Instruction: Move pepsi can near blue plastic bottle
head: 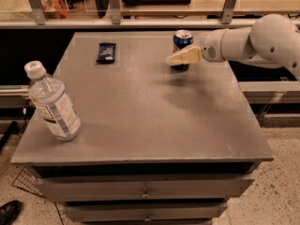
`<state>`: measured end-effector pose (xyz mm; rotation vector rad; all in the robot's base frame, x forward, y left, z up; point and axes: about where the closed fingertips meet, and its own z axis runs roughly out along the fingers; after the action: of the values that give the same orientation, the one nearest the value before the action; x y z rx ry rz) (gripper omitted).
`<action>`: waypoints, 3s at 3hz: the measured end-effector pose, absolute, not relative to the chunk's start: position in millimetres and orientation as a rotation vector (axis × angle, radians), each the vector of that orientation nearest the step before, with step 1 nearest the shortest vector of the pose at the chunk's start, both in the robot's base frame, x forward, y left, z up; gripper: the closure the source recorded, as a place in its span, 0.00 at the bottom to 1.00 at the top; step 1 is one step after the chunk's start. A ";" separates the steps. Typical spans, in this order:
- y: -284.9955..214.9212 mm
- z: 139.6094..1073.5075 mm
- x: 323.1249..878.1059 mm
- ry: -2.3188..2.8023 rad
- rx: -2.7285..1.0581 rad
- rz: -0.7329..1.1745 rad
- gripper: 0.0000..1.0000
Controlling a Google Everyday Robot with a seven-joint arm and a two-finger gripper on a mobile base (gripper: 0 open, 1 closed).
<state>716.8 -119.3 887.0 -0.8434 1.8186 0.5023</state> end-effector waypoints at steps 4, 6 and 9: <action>-91.4 912.4 707.6 1.666 -0.787 0.658 0.70; -58.1 943.2 612.9 1.637 -0.909 0.880 1.00; 9.0 951.4 577.6 1.452 -0.882 1.028 1.00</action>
Offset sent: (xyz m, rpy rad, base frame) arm 0.0114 0.0309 0.0058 0.1867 -0.0519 0.0216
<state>577.6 9.0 951.4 -0.8816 1.4525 1.0284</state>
